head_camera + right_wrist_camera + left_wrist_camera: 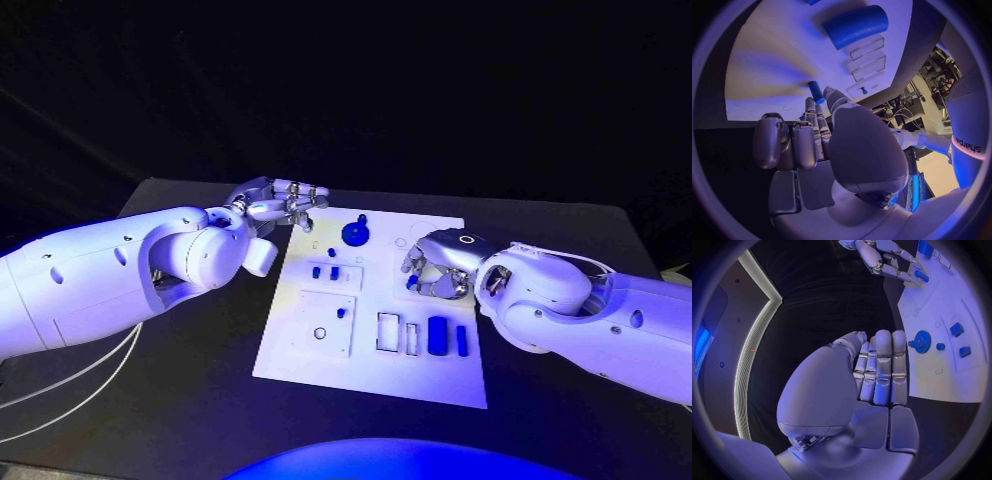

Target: Assemble the parts on the task board

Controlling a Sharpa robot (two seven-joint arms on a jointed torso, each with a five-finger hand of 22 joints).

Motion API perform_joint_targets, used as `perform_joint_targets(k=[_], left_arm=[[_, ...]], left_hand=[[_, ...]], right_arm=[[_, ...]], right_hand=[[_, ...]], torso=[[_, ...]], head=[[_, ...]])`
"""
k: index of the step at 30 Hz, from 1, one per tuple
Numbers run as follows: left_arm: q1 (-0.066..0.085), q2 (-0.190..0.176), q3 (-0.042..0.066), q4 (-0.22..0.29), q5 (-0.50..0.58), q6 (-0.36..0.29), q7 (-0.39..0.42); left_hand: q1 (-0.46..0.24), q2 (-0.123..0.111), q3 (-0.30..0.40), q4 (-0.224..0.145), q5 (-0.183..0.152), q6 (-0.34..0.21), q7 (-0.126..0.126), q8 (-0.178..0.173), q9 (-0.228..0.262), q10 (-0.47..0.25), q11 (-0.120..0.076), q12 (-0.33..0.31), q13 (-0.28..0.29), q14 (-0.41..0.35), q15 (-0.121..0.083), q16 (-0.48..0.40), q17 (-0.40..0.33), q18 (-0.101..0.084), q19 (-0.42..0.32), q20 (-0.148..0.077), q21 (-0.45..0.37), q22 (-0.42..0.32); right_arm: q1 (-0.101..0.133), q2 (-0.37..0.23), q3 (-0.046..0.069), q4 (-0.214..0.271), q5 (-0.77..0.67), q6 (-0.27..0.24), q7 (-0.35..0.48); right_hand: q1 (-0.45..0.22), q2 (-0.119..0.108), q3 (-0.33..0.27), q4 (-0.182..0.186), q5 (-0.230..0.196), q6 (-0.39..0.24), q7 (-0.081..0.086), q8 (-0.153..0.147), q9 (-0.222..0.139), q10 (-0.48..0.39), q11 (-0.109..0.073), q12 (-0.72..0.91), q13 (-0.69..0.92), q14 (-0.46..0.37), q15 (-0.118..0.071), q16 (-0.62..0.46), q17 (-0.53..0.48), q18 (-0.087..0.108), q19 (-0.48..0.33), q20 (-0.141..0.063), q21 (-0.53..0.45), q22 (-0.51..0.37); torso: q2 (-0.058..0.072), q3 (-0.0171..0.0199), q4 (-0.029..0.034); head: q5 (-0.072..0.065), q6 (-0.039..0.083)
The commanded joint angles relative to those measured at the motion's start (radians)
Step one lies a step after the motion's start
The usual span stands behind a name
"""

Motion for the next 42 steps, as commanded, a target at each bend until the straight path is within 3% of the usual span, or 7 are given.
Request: perform_joint_targets(k=[1,10,42], left_arm=[[0.001,0.002,0.001,0.002,-0.005,0.017,0.004],[0.001,0.002,0.001,0.002,-0.005,0.018,0.002],[0.001,0.003,0.001,0.001,-0.006,0.016,-0.002]], left_hand=[[0.002,0.01,-0.002,-0.006,0.0,-0.002,0.003,0.006,-0.002,-0.009,-0.001,0.002,0.001,-0.003,0.001,-0.003,-0.002,0.016,-0.005,0.004,-0.006,-0.001],[0.002,0.01,-0.002,-0.006,0.0,-0.002,0.003,0.006,-0.002,-0.009,-0.001,0.002,0.001,-0.003,0.001,-0.003,-0.002,0.016,-0.005,0.004,-0.006,-0.001],[0.004,0.011,-0.002,-0.008,0.0,-0.003,0.004,0.007,-0.002,-0.01,-0.001,0.004,0.002,-0.003,0.001,-0.003,-0.003,0.016,-0.005,0.004,-0.007,-0.001]], right_arm=[[-0.001,0.004,-0.001,-0.005,-0.011,0.03,-0.002],[-0.001,0.006,-0.001,-0.011,-0.017,0.037,-0.011],[-0.009,0.035,-0.004,-0.047,-0.036,0.03,-0.017]], right_hand=[[0.011,0.003,0.015,0.002,-0.008,0.018,-0.001,0.008,0.001,0.021,-0.002,0.008,-0.001,0.043,-0.009,0.006,0.004,-0.016,0.012,-0.001,0.013,0.15],[0.026,0.008,0.062,0.0,-0.022,0.071,-0.004,0.021,0.008,0.067,-0.011,0.004,-0.001,0.046,-0.016,0.013,0.012,-0.023,0.025,-0.008,0.043,0.166],[0.031,0.007,0.101,-0.008,-0.032,0.101,-0.007,0.025,0.011,0.086,-0.014,-0.01,-0.004,0.046,-0.019,0.015,0.015,-0.025,0.029,-0.012,0.053,0.173]], torso=[[-0.001,-0.0004,-0.0009],[-0.001,0.0,-0.0006],[-0.001,0.0004,-0.0013]], head=[[0.002,-0.002],[0.0,-0.005],[0.0,-0.011]])
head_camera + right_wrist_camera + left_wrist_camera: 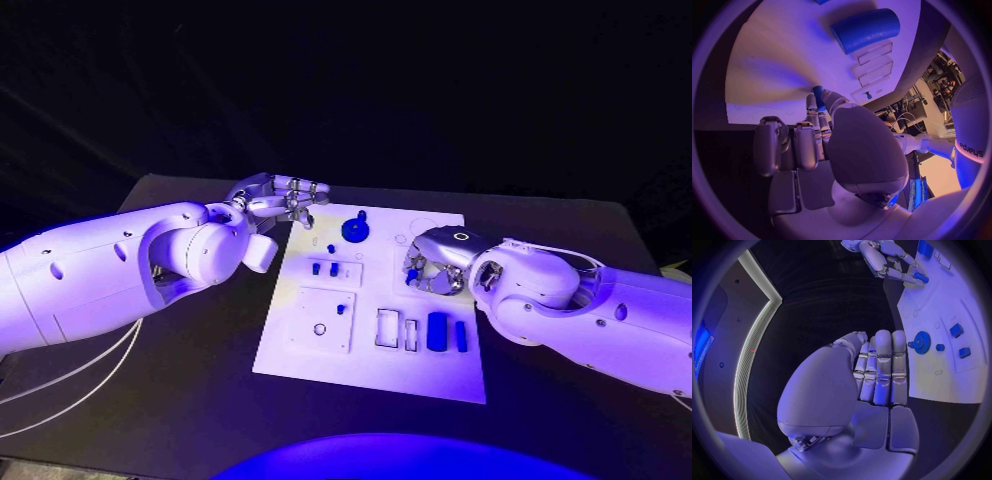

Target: Assemble the parts on the task board

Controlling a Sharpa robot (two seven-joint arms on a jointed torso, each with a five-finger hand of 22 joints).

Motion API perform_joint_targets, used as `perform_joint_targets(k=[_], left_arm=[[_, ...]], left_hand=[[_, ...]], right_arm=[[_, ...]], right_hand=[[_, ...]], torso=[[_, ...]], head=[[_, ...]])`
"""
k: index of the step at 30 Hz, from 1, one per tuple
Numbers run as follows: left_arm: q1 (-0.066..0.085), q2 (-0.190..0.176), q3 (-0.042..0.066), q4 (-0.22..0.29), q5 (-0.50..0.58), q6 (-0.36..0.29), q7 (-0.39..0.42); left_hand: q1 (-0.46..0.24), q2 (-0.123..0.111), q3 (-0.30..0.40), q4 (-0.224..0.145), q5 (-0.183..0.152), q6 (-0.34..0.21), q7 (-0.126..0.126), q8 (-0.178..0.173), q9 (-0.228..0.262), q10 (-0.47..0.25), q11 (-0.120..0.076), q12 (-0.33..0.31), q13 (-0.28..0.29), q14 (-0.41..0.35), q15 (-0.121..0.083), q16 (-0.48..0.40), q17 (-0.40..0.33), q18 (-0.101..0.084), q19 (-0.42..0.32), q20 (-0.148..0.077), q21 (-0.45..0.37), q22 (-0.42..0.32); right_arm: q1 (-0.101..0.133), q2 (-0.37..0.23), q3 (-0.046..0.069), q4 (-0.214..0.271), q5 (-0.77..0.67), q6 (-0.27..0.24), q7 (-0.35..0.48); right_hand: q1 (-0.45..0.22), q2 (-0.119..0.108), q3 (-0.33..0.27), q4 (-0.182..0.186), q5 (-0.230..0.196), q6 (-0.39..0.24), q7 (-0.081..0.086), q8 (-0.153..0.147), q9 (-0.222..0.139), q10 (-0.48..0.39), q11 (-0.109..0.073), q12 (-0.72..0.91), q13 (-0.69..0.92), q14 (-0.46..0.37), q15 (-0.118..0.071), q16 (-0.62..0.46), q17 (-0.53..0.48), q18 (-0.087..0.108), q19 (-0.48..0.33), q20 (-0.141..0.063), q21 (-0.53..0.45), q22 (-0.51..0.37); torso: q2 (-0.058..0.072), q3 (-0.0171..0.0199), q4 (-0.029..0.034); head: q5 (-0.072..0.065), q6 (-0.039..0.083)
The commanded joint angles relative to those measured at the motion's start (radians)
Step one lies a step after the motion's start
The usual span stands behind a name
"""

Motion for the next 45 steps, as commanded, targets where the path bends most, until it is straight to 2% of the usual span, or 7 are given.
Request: perform_joint_targets(k=[1,9,18,25,33,39,45], left_arm=[[0.001,0.002,0.001,0.001,-0.003,0.014,0.003],[0.001,0.004,0.001,-0.002,-0.003,0.013,0.002],[0.001,0.008,0.001,-0.006,-0.003,0.013,0.002],[0.001,0.013,0.001,-0.009,-0.003,0.015,0.002],[0.001,0.02,0.0,-0.012,-0.003,0.018,0.002],[0.001,0.027,0.0,-0.014,-0.003,0.02,0.001],[0.001,0.034,0.0,-0.017,-0.003,0.021,0.0]], left_hand=[[0.0,0.007,0.001,-0.005,0.0,-0.003,0.004,0.007,-0.002,-0.01,0.0,0.004,0.001,-0.003,0.001,-0.003,-0.001,0.016,-0.005,0.004,-0.003,-0.002],[-0.001,0.008,0.001,-0.005,0.0,-0.003,0.004,0.007,-0.002,-0.011,0.0,0.005,0.001,-0.003,0.001,-0.003,-0.001,0.016,-0.005,0.004,-0.004,-0.002],[-0.001,0.008,0.001,-0.005,0.0,-0.003,0.004,0.007,-0.002,-0.011,0.0,0.005,0.001,-0.003,0.001,-0.003,-0.001,0.016,-0.005,0.004,-0.004,-0.002],[-0.001,0.008,0.001,-0.005,0.0,-0.003,0.004,0.007,-0.002,-0.011,0.0,0.005,0.001,-0.003,0.001,-0.003,-0.001,0.016,-0.005,0.004,-0.004,-0.002],[-0.001,0.008,0.001,-0.005,0.0,-0.003,0.004,0.007,-0.002,-0.011,0.0,0.005,0.001,-0.003,0.001,-0.003,-0.001,0.016,-0.005,0.004,-0.004,-0.002],[-0.001,0.008,0.001,-0.005,0.0,-0.003,0.004,0.007,-0.002,-0.011,0.0,0.005,0.001,-0.003,0.001,-0.003,-0.001,0.016,-0.005,0.004,-0.004,-0.002],[-0.001,0.009,0.001,-0.006,0.0,-0.003,0.004,0.008,-0.002,-0.012,0.0,0.006,0.001,-0.003,0.001,-0.003,-0.002,0.016,-0.004,0.004,-0.004,-0.002]], right_arm=[[-0.003,0.001,-0.002,-0.002,-0.019,0.002,-0.007],[-0.001,-0.02,0.0,0.041,-0.02,-0.063,0.001],[0.03,-0.057,0.011,0.136,-0.011,-0.117,0.005],[0.035,-0.037,0.014,0.199,0.013,-0.13,0.015],[-0.014,0.065,0.011,0.199,0.031,-0.132,0.042],[-0.06,0.148,0.007,0.146,0.03,-0.123,0.062],[-0.094,0.208,0.0,0.084,0.027,-0.102,0.072]], right_hand=[[0.013,0.0,0.009,0.0,-0.006,0.01,0.0,0.006,0.001,0.008,0.001,-0.007,-0.001,0.05,-0.008,0.006,0.001,-0.009,0.005,-0.002,0.006,0.173],[0.018,0.002,0.03,-0.009,-0.006,0.022,-0.001,0.007,0.003,0.022,-0.002,-0.012,-0.001,0.05,-0.01,0.007,0.001,-0.011,0.011,-0.004,0.018,0.179],[0.018,0.0,0.034,-0.012,-0.006,0.025,-0.001,0.007,0.004,0.023,-0.002,-0.014,-0.001,0.05,-0.01,0.007,0.002,-0.012,0.013,-0.004,0.024,0.182],[0.019,-0.001,0.04,-0.014,-0.005,0.027,-0.001,0.007,0.004,0.025,-0.002,-0.016,-0.001,0.05,-0.011,0.007,0.002,-0.012,0.013,-0.004,0.024,0.182],[0.02,-0.001,0.048,-0.018,-0.003,0.026,0.001,0.005,0.004,0.026,-0.001,-0.021,-0.002,0.05,-0.01,0.007,0.0,-0.011,0.01,-0.005,0.017,0.18],[0.02,-0.001,0.052,-0.02,-0.001,0.025,0.002,0.003,0.003,0.025,0.0,-0.024,-0.002,0.049,-0.01,0.006,0.0,-0.01,0.009,-0.005,0.014,0.18],[0.018,-0.001,0.056,-0.021,0.001,0.024,0.003,0.001,0.003,0.025,0.001,-0.026,-0.003,0.049,-0.009,0.006,-0.001,-0.01,0.007,-0.005,0.01,0.179]], torso=[[0.0,0.0005,-0.0001],[-0.001,0.0003,-0.0001],[-0.001,-0.0001,-0.0004],[-0.001,0.0,-0.0007],[-0.001,-0.0007,0.0],[-0.001,-0.0024,0.0012],[0.001,-0.0015,0.0022]], head=[[-0.001,0.0],[0.001,0.002],[0.004,0.007],[0.018,0.007],[0.044,0.0],[0.063,-0.007],[0.075,-0.013]])
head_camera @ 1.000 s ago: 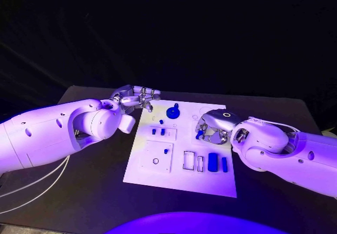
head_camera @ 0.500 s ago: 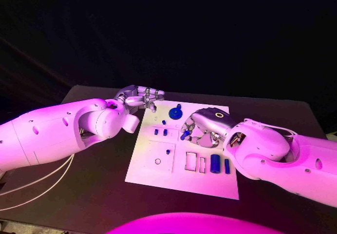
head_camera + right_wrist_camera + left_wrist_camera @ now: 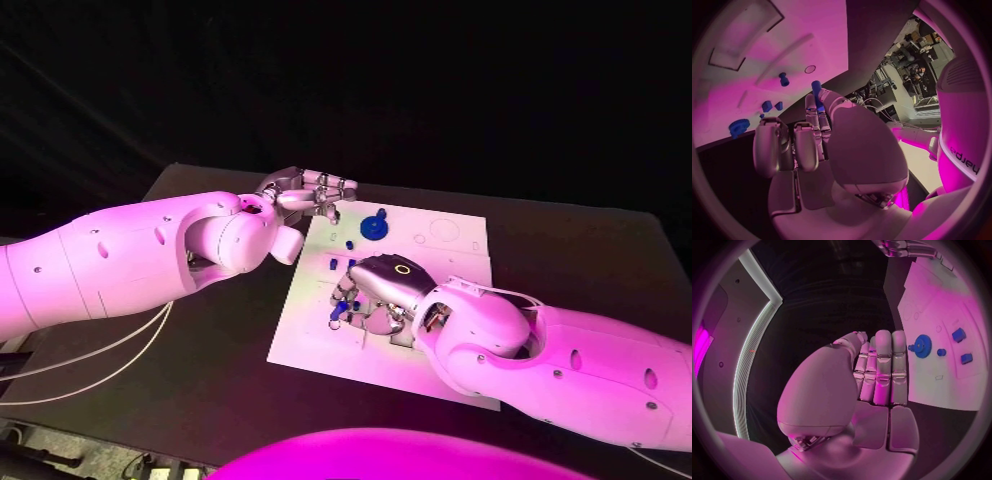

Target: Assemble the parts on the task board

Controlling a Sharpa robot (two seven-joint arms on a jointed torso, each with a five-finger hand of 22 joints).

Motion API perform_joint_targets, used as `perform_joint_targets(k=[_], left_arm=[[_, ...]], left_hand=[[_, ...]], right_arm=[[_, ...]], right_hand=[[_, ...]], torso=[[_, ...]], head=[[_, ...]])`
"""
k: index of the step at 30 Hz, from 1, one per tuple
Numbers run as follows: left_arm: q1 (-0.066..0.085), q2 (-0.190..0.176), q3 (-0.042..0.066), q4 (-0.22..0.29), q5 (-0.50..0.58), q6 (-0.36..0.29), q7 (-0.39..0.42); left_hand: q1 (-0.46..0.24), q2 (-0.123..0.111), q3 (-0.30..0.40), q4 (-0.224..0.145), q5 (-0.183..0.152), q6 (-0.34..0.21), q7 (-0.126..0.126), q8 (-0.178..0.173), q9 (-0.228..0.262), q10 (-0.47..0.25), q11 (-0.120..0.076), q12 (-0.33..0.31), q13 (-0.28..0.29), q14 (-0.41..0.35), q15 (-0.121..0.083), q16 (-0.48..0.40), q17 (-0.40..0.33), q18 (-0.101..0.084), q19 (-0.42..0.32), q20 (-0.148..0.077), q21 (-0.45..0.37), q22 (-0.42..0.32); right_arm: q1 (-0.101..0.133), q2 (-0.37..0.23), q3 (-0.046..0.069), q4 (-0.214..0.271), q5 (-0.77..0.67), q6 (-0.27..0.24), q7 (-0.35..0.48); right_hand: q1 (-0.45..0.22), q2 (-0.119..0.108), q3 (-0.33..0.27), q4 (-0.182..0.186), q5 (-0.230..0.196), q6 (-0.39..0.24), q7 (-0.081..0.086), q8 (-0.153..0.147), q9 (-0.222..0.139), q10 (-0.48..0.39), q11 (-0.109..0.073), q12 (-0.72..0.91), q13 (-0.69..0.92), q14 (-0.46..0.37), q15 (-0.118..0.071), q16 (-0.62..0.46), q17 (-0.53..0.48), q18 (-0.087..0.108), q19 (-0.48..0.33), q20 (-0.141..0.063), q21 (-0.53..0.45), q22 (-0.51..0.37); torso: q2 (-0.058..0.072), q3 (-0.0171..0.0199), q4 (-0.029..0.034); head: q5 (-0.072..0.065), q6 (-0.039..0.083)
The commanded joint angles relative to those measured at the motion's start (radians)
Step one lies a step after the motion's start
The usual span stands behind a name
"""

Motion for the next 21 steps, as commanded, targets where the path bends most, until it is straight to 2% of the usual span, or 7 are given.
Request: perform_joint_targets(k=[1,9,21], left_arm=[[0.001,0.005,0.0,0.0,-0.003,0.019,0.003],[0.001,0.009,0.0,-0.002,-0.003,0.02,0.002],[0.001,0.009,0.0,-0.003,-0.003,0.022,0.001]], left_hand=[[-0.001,0.01,0.001,-0.006,0.0,-0.003,0.004,0.004,-0.002,-0.004,0.0,0.007,0.002,-0.003,0.001,-0.003,-0.002,0.016,-0.004,0.004,-0.004,0.0],[-0.001,0.01,0.001,-0.006,0.0,-0.003,0.004,0.004,-0.002,-0.004,0.0,0.007,0.002,-0.003,0.001,-0.003,-0.002,0.016,-0.004,0.004,-0.004,0.0],[-0.001,0.01,0.001,-0.006,0.0,-0.003,0.004,0.004,-0.002,-0.004,0.0,0.007,0.002,-0.003,0.001,-0.003,-0.002,0.016,-0.004,0.004,-0.004,0.0]], right_arm=[[-0.012,0.018,-0.002,-0.026,-0.003,0.023,0.027],[-0.029,0.039,-0.006,-0.064,-0.017,0.04,0.021],[-0.031,0.047,-0.006,-0.075,-0.032,0.065,0.008]], right_hand=[[0.007,-0.003,0.009,-0.001,0.005,0.006,0.004,0.006,0.001,0.007,0.001,-0.005,-0.001,0.046,-0.006,0.002,-0.002,-0.009,0.007,-0.005,-0.008,0.179],[0.007,-0.003,0.01,-0.001,0.005,0.006,0.004,0.006,0.001,0.007,0.001,-0.006,-0.001,0.046,-0.005,0.003,-0.002,-0.009,0.007,-0.004,-0.009,0.179],[0.006,-0.003,0.011,-0.001,0.006,0.006,0.004,0.005,0.001,0.008,0.001,-0.006,-0.001,0.046,-0.005,0.002,-0.002,-0.009,0.007,-0.004,-0.009,0.179]], torso=[[0.001,0.0004,0.0005],[0.001,0.0013,-0.0004],[0.0,0.0018,-0.001]], head=[[0.008,-0.005],[0.016,-0.011],[0.018,-0.014]])
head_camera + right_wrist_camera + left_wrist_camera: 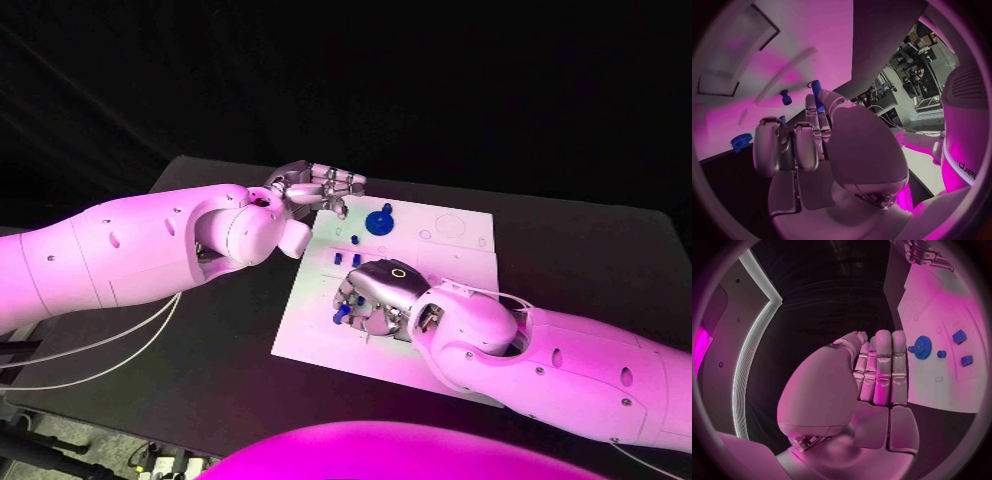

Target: Assemble the parts on the task board

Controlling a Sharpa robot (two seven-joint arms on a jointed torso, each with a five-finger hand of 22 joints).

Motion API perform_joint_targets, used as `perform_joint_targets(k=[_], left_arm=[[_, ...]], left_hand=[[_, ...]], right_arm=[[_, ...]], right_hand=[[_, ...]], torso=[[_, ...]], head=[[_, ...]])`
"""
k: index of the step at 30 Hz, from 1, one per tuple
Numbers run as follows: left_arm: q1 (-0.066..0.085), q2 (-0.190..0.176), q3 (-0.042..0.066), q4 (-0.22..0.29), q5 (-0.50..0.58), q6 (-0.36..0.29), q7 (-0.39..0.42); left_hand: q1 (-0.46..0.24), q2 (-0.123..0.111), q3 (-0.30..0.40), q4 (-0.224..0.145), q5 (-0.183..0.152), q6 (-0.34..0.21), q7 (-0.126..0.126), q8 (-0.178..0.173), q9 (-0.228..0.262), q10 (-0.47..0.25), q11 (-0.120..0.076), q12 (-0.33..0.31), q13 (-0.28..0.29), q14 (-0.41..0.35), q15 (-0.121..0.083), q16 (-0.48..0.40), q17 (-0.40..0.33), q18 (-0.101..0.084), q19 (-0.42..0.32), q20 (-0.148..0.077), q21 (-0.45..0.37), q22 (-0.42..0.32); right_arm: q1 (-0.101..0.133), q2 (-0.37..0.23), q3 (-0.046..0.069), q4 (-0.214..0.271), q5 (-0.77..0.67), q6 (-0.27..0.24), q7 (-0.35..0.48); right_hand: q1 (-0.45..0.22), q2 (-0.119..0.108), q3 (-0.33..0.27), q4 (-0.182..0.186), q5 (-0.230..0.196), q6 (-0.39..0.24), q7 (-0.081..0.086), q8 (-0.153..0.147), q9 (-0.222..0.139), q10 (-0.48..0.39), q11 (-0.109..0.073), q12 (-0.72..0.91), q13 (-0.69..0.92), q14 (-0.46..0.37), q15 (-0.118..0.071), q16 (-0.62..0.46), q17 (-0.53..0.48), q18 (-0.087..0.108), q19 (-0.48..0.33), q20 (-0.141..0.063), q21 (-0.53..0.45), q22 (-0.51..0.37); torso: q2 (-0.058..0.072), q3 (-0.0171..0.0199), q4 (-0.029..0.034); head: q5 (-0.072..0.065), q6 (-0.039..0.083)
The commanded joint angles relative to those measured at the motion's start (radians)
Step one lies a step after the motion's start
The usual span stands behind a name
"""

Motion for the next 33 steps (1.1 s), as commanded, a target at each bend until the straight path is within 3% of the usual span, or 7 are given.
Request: perform_joint_targets(k=[1,20,28,33], left_arm=[[0.001,0.002,0.0,0.001,-0.003,0.018,0.003],[0.001,0.0,0.0,0.003,-0.003,0.019,0.001],[0.001,0.0,0.0,0.002,-0.003,0.019,0.0],[0.001,-0.001,0.0,0.002,-0.003,0.02,-0.002]], left_hand=[[-0.001,0.01,0.001,-0.006,0.0,-0.003,0.004,0.004,-0.001,-0.004,0.0,0.007,0.001,-0.003,0.001,-0.003,-0.001,0.016,-0.004,0.004,-0.004,0.0],[-0.002,0.01,0.0,-0.006,0.0,-0.004,0.005,0.005,-0.002,-0.005,0.0,0.008,0.001,-0.003,0.002,-0.003,-0.001,0.016,-0.004,0.004,-0.005,-0.001],[-0.002,0.01,0.0,-0.006,0.0,-0.004,0.005,0.005,-0.002,-0.005,0.0,0.008,0.001,-0.003,0.002,-0.003,-0.001,0.016,-0.004,0.004,-0.005,-0.001],[-0.002,0.01,0.0,-0.006,0.0,-0.004,0.005,0.005,-0.002,-0.005,0.0,0.008,0.001,-0.003,0.002,-0.003,-0.001,0.016,-0.004,0.004,-0.005,-0.001]], right_arm=[[-0.002,0.002,-0.001,-0.003,-0.029,0.034,-0.008],[-0.002,0.03,-0.004,-0.008,-0.084,0.058,-0.048],[-0.002,0.037,-0.007,-0.013,-0.085,0.064,-0.051],[-0.002,0.035,-0.008,-0.013,-0.086,0.029,-0.06]], right_hand=[[0.006,-0.003,0.006,-0.001,0.006,0.004,-0.001,0.002,0.002,0.008,0.001,-0.006,-0.001,0.046,-0.005,0.002,-0.001,-0.009,0.007,-0.004,-0.004,0.178],[-0.008,-0.009,0.01,-0.002,0.006,0.001,0.001,-0.002,0.001,0.007,0.004,-0.013,-0.002,0.045,-0.003,0.002,-0.002,-0.009,0.007,-0.003,-0.005,0.179],[-0.049,-0.038,0.01,0.005,0.017,-0.061,0.017,-0.023,-0.015,-0.023,0.019,-0.038,-0.006,0.044,0.01,0.001,-0.006,-0.007,0.001,0.007,-0.018,0.178],[-0.071,-0.057,0.003,0.007,0.016,-0.103,0.02,-0.023,-0.026,-0.051,0.026,-0.051,-0.009,0.042,0.016,-0.002,-0.011,-0.002,-0.011,0.012,-0.046,0.17]], torso=[[-0.001,0.0,0.0001],[0.0,-0.0005,0.001],[0.0,0.0,0.0011],[-0.001,-0.0001,0.0002]], head=[[0.001,-0.001],[0.0,-0.001],[0.002,-0.003],[0.002,-0.003]])
